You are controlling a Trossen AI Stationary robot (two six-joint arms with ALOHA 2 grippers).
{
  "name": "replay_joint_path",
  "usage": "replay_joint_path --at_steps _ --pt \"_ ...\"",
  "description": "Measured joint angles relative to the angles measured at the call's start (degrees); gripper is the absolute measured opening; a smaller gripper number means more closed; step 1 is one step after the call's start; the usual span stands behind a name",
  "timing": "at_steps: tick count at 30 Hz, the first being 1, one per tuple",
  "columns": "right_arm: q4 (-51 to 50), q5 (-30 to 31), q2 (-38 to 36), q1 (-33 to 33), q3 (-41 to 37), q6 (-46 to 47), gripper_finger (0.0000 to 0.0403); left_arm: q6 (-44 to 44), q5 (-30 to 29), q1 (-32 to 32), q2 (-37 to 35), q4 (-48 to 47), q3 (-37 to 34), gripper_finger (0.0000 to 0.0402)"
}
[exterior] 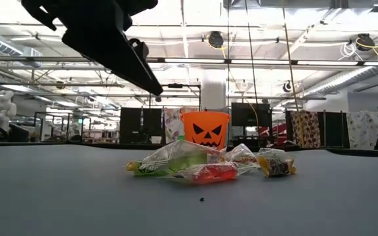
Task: Sort candy by brand, put in halloween buckets
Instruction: Put the orange candy into the black bucket
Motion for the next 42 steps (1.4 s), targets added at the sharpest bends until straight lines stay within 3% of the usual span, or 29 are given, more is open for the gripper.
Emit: replay_joint_path --at_steps 4,9,15,25,29,33,38,42 --pt "21.85 -2.84 -0.98 -2.97 -9.37 -1.03 0.0041 0.55 -2.40 0.06 -1.23 0.34 0.00 0.0283" --pt "41.38 -13.32 -0.12 -5.92 -18.64 2.79 0.0041 1.38 -5.36 0.06 -2.50 0.32 0.00 0.0283" --pt "49.60 -15.05 -0.06 -6.56 -23.13 6.39 0.0040 2.78 -6.49 0.06 -2.60 2.94 -0.02 0.0283" --pt "54.29 -16.31 -0.08 -6.58 -23.10 6.42 0.0039 6.35 -9.00 0.12 -2.59 6.50 1.43 0.0283" --pt "54.54 -15.63 -0.06 -6.66 -23.09 6.64 0.0039 7.93 -14.65 0.17 -2.59 6.61 3.59 0.0283" --pt "50.80 -9.21 -0.13 -6.71 -23.05 8.66 0.0036 7.92 -18.40 0.51 -3.96 5.23 5.49 0.0283" --pt "33.27 -4.66 -0.11 -6.88 -22.87 16.30 0.0026 4.57 -19.30 0.58 -6.53 -2.89 5.51 0.0283" --pt "12.35 -1.85 -0.11 -4.10 -19.94 26.88 0.0037 2.87 -18.95 0.54 -7.29 -7.44 5.51 0.0283"
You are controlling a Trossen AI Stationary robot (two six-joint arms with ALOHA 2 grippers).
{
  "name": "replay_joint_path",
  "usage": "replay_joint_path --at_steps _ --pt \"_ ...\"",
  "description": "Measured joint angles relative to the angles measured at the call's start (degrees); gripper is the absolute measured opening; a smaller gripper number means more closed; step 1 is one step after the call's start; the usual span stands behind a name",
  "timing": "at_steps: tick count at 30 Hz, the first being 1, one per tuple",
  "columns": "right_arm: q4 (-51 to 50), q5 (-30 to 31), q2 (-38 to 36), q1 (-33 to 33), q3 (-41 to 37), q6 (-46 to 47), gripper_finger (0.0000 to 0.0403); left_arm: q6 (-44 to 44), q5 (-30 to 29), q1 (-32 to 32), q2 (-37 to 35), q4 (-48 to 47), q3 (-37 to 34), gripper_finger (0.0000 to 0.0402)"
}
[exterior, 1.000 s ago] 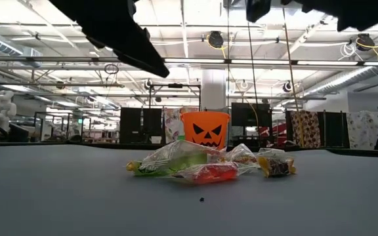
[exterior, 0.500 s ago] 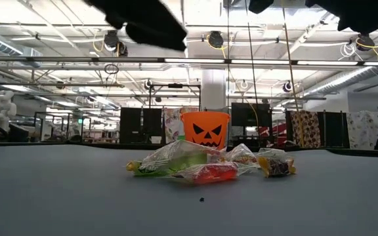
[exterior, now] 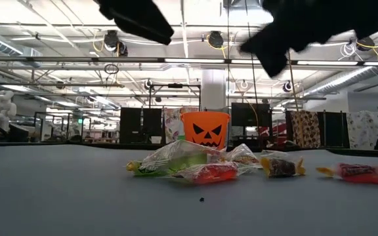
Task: Sort candy by brand, put in halloween buckets
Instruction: Put the orange candy into the black bucket
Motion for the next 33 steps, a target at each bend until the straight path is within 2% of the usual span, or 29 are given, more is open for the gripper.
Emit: replay_joint_path --at_steps 3,6,10,14,17,20,26,29,33 --pt "-12.94 2.40 0.04 4.09 3.58 8.13 0.0065 -0.08 1.24 0.00 0.00 -0.45 -0.02 0.0283" --pt "-21.54 4.27 0.02 8.63 6.45 17.51 0.0102 -1.48 2.38 0.00 0.02 -0.42 -0.02 0.0283" --pt "-26.34 7.80 0.38 14.96 8.06 32.36 0.0151 -2.12 3.82 -0.16 0.02 -0.33 -0.02 0.0283" --pt "-30.28 11.47 5.61 19.79 9.34 41.48 0.0181 -2.98 4.30 -0.17 0.02 -0.33 -0.02 0.0283" --pt "-30.88 11.43 12.33 21.27 12.16 43.41 0.0185 -2.96 4.30 -0.17 0.02 -0.38 -0.05 0.0283" --pt "-35.89 11.68 18.58 21.95 17.28 44.95 0.0180 -2.89 4.32 -0.17 0.02 -0.37 -0.07 0.0283" --pt "-54.25 11.07 30.26 21.99 31.54 49.38 0.0166 -2.54 4.41 -0.17 0.02 -0.41 -0.07 0.0283" --pt "-61.86 11.08 34.13 21.99 37.13 50.03 0.0162 -1.58 4.41 -0.17 0.02 -0.40 -0.07 0.0283" --pt "-62.67 11.01 36.54 21.99 40.21 49.12 0.0157 -1.46 4.43 -0.17 0.02 -0.42 -0.07 0.0283"
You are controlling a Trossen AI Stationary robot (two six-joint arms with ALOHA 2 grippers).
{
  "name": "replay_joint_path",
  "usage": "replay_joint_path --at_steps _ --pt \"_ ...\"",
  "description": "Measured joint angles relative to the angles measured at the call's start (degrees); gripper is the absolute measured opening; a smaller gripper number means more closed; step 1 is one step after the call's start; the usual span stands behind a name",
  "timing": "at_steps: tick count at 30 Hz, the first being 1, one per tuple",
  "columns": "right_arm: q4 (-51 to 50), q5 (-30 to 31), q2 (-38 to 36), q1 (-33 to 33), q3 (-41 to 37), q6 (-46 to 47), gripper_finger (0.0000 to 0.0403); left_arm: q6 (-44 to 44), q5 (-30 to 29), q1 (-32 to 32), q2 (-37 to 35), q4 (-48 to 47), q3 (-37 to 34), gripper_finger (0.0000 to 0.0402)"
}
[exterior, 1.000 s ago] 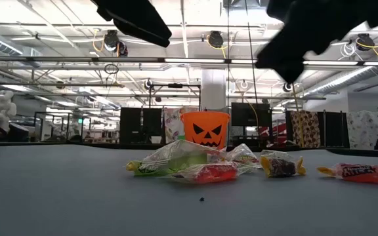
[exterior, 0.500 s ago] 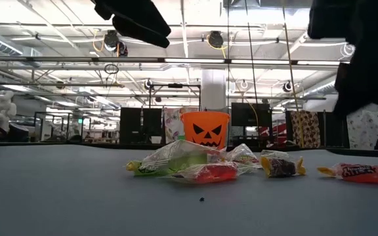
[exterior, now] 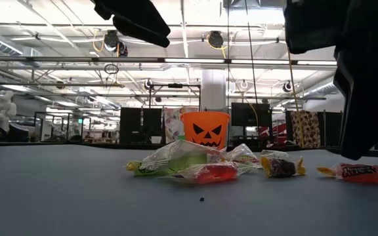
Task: Sort candy by brand, put in halloween buckets
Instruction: Put the orange candy into the black bucket
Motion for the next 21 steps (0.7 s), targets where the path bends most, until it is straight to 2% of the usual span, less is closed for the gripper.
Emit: replay_joint_path --at_steps 13,21 --pt "-1.51 -2.82 2.47 -0.16 0.26 0.02 0.0118 0.01 0.00 0.01 0.00 -0.07 0.00 0.0283" --pt "0.18 -4.51 2.22 -1.03 -0.50 -4.88 0.0057 0.01 0.00 0.02 0.00 -0.16 0.00 0.0283"
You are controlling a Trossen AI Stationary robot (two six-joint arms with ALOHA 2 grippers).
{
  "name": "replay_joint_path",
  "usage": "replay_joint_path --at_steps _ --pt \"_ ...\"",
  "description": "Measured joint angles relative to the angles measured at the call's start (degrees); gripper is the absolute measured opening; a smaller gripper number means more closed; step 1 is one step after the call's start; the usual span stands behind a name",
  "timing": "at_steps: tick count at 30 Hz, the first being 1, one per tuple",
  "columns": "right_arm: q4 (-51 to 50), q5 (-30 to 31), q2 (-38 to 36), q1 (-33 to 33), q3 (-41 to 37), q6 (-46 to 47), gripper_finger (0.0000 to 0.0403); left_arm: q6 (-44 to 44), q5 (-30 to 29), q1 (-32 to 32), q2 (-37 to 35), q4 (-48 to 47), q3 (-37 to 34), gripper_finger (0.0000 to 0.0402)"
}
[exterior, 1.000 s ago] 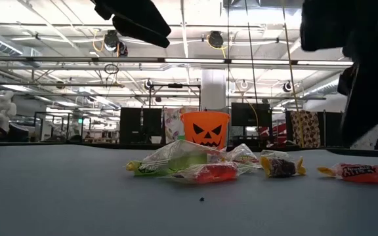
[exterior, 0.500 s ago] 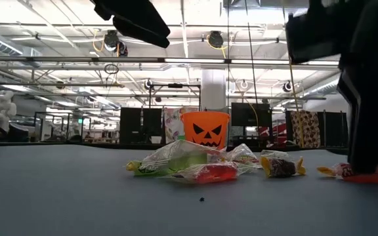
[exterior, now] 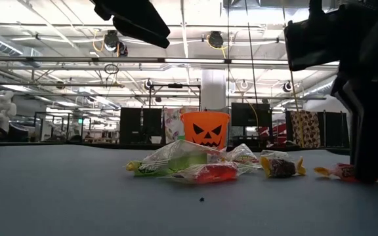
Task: Sort candy by brand, put in halloween buckets
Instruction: Put the orange candy into the black bucket
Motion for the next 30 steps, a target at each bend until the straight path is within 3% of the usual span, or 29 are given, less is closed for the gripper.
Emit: replay_joint_path --at_steps 4,19,25,30 --pt "2.63 -1.67 -0.33 -0.64 -1.88 -1.48 0.0042 0.00 0.00 0.00 0.00 -0.02 0.00 0.0283" --pt "3.23 -1.60 -4.54 -0.52 -2.97 -5.19 0.0048 0.00 0.00 0.00 0.00 -0.04 0.00 0.0283" --pt "3.67 3.60 -11.32 -0.47 -2.78 -11.78 0.0048 0.00 0.00 -0.01 0.00 -0.02 0.00 0.0283" --pt "5.90 14.37 -19.04 -0.75 -2.76 -23.10 0.0047 1.62 -0.12 0.00 0.00 3.41 -0.02 0.0283"
